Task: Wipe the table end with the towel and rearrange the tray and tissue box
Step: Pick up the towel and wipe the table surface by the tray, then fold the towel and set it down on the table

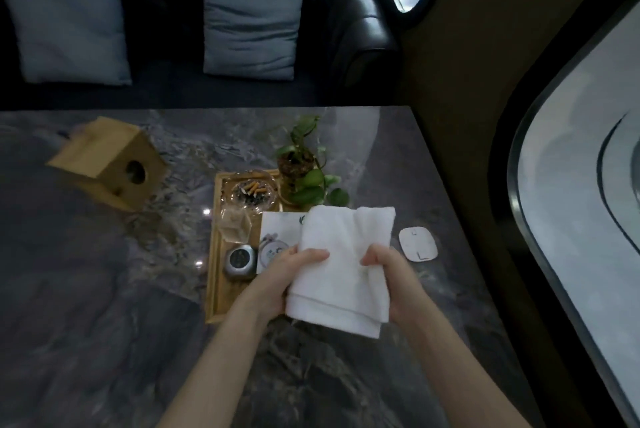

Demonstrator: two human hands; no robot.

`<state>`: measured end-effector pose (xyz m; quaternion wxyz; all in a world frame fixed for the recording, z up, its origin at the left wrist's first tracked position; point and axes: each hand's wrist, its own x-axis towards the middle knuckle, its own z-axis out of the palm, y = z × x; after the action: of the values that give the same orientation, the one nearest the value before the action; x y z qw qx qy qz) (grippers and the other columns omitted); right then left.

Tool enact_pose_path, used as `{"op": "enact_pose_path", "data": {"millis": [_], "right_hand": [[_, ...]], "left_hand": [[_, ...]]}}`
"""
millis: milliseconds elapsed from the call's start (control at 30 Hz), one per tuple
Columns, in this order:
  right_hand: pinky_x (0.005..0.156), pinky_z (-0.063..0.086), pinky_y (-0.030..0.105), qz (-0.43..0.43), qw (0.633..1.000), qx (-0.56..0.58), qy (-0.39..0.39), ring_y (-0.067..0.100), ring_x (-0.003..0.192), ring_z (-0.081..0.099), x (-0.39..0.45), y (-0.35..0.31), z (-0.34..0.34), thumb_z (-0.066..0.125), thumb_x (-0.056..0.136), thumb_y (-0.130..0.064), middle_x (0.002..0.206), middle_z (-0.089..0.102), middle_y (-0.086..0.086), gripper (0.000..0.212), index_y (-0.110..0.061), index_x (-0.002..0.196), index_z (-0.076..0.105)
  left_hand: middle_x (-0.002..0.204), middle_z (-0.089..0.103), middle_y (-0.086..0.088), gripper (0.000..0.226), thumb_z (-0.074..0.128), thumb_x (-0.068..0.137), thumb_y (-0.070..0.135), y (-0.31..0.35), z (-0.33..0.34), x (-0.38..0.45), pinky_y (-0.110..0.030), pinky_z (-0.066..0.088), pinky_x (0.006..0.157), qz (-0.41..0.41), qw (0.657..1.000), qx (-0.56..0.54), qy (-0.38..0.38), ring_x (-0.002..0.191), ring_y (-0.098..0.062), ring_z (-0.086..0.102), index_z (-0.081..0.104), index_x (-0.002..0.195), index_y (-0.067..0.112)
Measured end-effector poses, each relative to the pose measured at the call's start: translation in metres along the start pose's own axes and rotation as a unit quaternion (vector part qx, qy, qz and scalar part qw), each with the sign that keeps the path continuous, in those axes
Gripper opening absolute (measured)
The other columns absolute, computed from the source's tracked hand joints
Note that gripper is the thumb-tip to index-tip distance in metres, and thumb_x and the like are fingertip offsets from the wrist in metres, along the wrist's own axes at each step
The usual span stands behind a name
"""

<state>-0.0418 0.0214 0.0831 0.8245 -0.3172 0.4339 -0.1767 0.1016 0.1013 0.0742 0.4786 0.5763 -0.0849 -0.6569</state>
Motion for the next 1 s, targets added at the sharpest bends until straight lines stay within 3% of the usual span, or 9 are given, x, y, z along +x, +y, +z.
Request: {"op": "enact_pose_path", "data": {"millis": [133, 333, 433, 500, 667, 733, 767, 867, 1000], "right_hand": [[0.073, 0.053, 0.044, 0.068, 0.997, 0.039, -0.026, 0.038, 0.089, 0.063, 0.005, 0.022, 0.034, 0.038, 0.074, -0.004, 0.096, 0.069, 0.021, 0.04, -0.001, 0.106, 0.062], [0.074, 0.052, 0.042, 0.088, 0.996, -0.012, -0.029, 0.033, 0.086, 0.065, 0.016, 0.052, 0.086, 0.046, 0.084, -0.007, 0.085, 0.074, 0.014, 0.023, -0.007, 0.098, 0.065], [0.086, 0.051, 0.046, 0.07, 0.994, -0.059, -0.055, 0.029, 0.1, 0.065, 0.027, 0.065, 0.108, 0.054, 0.086, -0.015, 0.105, 0.071, 0.011, 0.024, -0.013, 0.109, 0.063], [0.093, 0.05, 0.047, 0.063, 0.988, -0.13, -0.056, 0.027, 0.103, 0.064, 0.034, 0.07, 0.124, 0.055, 0.089, -0.025, 0.108, 0.07, 0.008, 0.023, -0.017, 0.108, 0.063], [0.079, 0.053, 0.03, 0.014, 0.968, -0.232, -0.098, 0.015, 0.094, 0.066, 0.056, 0.078, 0.162, 0.049, 0.094, -0.035, 0.101, 0.069, -0.003, 0.031, -0.016, 0.115, 0.06], [0.082, 0.053, 0.031, 0.019, 0.967, -0.229, -0.107, 0.016, 0.098, 0.065, 0.067, 0.083, 0.175, 0.048, 0.094, -0.038, 0.106, 0.068, -0.001, 0.032, -0.019, 0.117, 0.058], [0.085, 0.053, 0.033, 0.02, 0.968, -0.225, -0.11, 0.017, 0.099, 0.064, 0.073, 0.087, 0.18, 0.048, 0.094, -0.037, 0.107, 0.068, 0.0, 0.031, -0.019, 0.118, 0.057], [0.085, 0.053, 0.042, 0.031, 0.963, -0.241, -0.121, 0.022, 0.1, 0.063, 0.093, 0.102, 0.194, 0.045, 0.096, -0.029, 0.109, 0.065, 0.001, 0.03, -0.023, 0.125, 0.051], [0.073, 0.055, 0.043, 0.028, 0.947, -0.297, -0.121, 0.025, 0.107, 0.059, 0.113, 0.118, 0.205, 0.042, 0.09, -0.014, 0.119, 0.06, 0.0, 0.046, -0.037, 0.129, 0.045]], "left_hand": [[0.102, 0.07, -0.013, 0.029, 0.063, 0.081, 0.012, 0.001, -0.038, -0.028, -0.036, 0.053, 0.08, 0.028, 0.997, 0.007, 0.071, 0.09, -0.026, 0.066, 0.062, 0.11, 0.005], [0.097, 0.073, -0.01, 0.025, 0.063, 0.08, 0.005, 0.005, -0.091, -0.075, -0.035, 0.057, 0.075, 0.125, 0.981, 0.045, 0.144, 0.084, -0.022, 0.069, 0.064, 0.105, 0.006], [0.097, 0.074, -0.006, 0.028, 0.065, 0.079, 0.004, 0.009, -0.117, -0.096, -0.029, 0.058, 0.07, 0.167, 0.973, 0.049, 0.154, 0.083, -0.019, 0.071, 0.064, 0.106, 0.009], [0.096, 0.074, -0.007, 0.027, 0.065, 0.078, 0.005, 0.011, -0.134, -0.106, -0.034, 0.059, 0.073, 0.178, 0.972, 0.028, 0.151, 0.085, -0.021, 0.071, 0.064, 0.105, 0.01], [0.083, 0.075, -0.006, 0.029, 0.069, 0.066, 0.01, 0.011, -0.194, -0.108, -0.031, 0.057, 0.065, 0.152, 0.974, -0.098, 0.14, 0.073, -0.019, 0.071, 0.067, 0.096, 0.009], [0.076, 0.072, -0.006, 0.032, 0.074, 0.049, 0.015, 0.009, -0.219, -0.104, -0.025, 0.053, 0.06, 0.161, 0.962, -0.173, 0.135, 0.065, -0.019, 0.068, 0.072, 0.08, 0.01], [0.074, 0.069, -0.006, 0.024, 0.068, 0.053, 0.017, 0.008, -0.231, -0.1, -0.024, 0.051, 0.057, 0.164, 0.957, -0.186, 0.15, 0.061, -0.018, 0.065, 0.072, 0.076, 0.011], [0.087, 0.065, -0.007, 0.035, 0.039, 0.075, 0.001, 0.003, -0.257, -0.088, -0.034, 0.043, 0.067, 0.129, 0.959, -0.138, 0.21, 0.075, -0.021, 0.059, 0.066, 0.092, 0.015], [0.095, 0.064, -0.01, 0.04, 0.038, 0.078, -0.006, -0.006, -0.275, -0.067, -0.033, 0.045, 0.067, 0.112, 0.955, -0.057, 0.27, 0.081, -0.023, 0.059, 0.063, 0.101, 0.015]]}}
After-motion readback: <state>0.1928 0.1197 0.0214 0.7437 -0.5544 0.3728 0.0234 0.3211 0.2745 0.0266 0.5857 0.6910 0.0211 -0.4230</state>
